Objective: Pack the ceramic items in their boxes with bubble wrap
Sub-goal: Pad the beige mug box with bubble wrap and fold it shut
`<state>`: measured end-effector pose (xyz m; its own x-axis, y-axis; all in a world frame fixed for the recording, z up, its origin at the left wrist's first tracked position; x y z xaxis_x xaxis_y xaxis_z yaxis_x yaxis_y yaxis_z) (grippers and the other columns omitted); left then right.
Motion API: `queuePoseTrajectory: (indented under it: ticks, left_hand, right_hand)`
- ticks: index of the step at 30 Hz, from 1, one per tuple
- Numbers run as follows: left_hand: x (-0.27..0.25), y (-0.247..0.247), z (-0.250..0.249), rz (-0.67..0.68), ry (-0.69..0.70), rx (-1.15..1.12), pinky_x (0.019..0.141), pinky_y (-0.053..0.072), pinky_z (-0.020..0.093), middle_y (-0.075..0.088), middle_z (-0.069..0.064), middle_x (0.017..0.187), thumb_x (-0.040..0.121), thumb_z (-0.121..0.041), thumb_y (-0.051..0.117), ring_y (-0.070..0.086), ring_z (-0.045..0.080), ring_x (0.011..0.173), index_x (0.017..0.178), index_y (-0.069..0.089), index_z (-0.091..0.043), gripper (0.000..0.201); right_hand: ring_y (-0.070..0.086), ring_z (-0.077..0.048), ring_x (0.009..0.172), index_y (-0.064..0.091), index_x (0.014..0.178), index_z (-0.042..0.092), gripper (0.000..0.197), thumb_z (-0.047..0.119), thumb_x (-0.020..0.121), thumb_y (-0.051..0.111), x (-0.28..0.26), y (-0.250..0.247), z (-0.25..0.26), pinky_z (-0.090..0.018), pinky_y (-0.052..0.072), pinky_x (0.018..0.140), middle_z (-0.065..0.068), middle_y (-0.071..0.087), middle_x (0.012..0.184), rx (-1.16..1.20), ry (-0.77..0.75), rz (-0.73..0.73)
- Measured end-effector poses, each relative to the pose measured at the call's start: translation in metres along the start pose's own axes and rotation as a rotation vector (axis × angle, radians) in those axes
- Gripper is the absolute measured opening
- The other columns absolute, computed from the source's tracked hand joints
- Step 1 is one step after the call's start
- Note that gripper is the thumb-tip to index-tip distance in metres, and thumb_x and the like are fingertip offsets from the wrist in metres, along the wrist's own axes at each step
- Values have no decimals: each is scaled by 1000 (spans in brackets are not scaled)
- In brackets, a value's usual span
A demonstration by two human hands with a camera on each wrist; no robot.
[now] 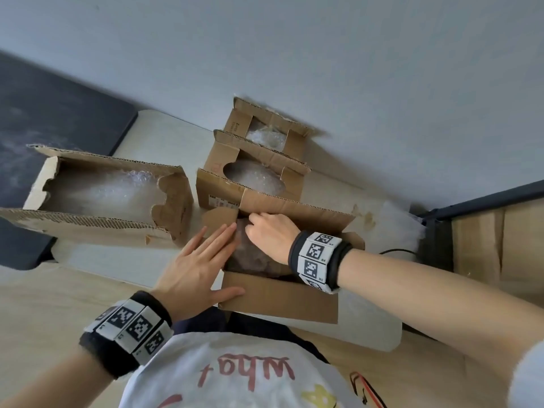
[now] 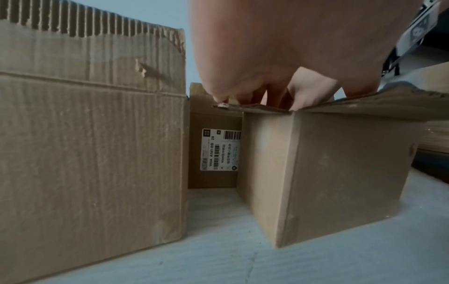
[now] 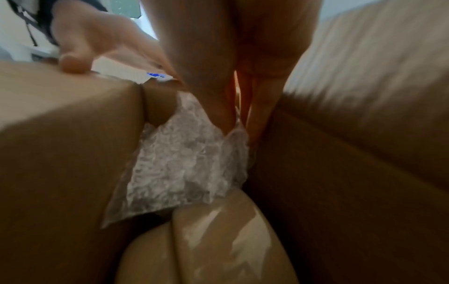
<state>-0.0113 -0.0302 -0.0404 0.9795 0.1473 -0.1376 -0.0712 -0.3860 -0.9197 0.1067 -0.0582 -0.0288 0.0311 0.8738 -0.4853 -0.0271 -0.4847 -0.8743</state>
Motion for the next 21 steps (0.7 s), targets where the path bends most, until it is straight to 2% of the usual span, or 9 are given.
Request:
queuePoseTrajectory:
  ticks: [3,4,6,8,11,12,15,18,21]
  left_hand:
    - [0,6,3,22,5,71,114,19,44,33,9,151,84,-70,31,30,24,139,137,48,-7,84]
    - [1,8,4,25,6,80,114,18,45,33,8,151,84,-70,30,29,24,140,137,49,-7,84]
    - [2,8,5,11,10,86,113,17,43,35,8,150,84,-70,31,29,23,139,134,52,-7,83]
    - [3,8,5,-8,10,81,112,18,41,37,8,149,83,-69,32,31,23,138,130,56,-7,82]
    - [4,9,6,-13,17,65,111,20,39,39,10,147,83,-68,31,33,25,137,128,58,-5,82]
    - [4,9,6,-10,16,62,111,20,39,39,10,148,83,-68,31,33,26,137,129,56,-5,83]
    - [5,10,7,-3,6,59,112,18,37,37,9,149,83,-69,29,31,25,138,136,49,-4,86]
    - [5,13,7,0,-4,45,112,18,35,35,10,149,82,-69,31,29,25,138,136,48,-4,86]
    - [6,15,8,7,-2,38,112,19,35,34,10,150,83,-68,31,29,25,139,135,50,-4,84]
  right_hand:
    - [48,-27,116,61,112,8,25,6,91,48,-15,2,1,-36,42,92,-12,45,133,-57,-9,7]
    - [48,-28,116,60,114,7,27,5,90,49,-22,1,-1,-37,41,94,-13,44,135,-51,20,-9]
    - [50,-30,112,58,115,5,29,2,87,48,-37,2,-3,-39,44,91,-14,46,132,15,79,-9]
    - [50,-31,114,53,121,7,33,4,89,47,-46,9,-3,-42,48,87,-12,44,135,154,103,66]
    - [38,-30,131,35,141,10,48,15,94,44,-34,28,2,-42,41,100,-10,29,149,299,120,284]
    - [37,-30,132,33,143,10,50,19,95,44,-24,31,2,-39,38,102,-11,30,149,300,130,353]
    - [51,-28,120,48,132,5,39,22,97,45,9,36,5,-30,41,90,-14,50,135,250,128,502]
    - [52,-27,119,50,128,1,34,17,99,43,23,43,10,-31,40,92,-16,52,132,138,81,654]
    - [53,-28,117,51,129,2,35,19,101,39,18,43,3,-32,42,93,-15,54,131,134,65,665]
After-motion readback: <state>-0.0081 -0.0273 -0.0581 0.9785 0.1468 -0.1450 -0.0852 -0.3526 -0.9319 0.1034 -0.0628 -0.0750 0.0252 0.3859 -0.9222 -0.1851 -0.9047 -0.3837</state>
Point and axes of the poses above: each hand's wrist, its own x-axis towards the middle knuckle, its own y-axis out of the palm, z = x × y, the point moved 6 cm from there along x, towards the middle knuckle
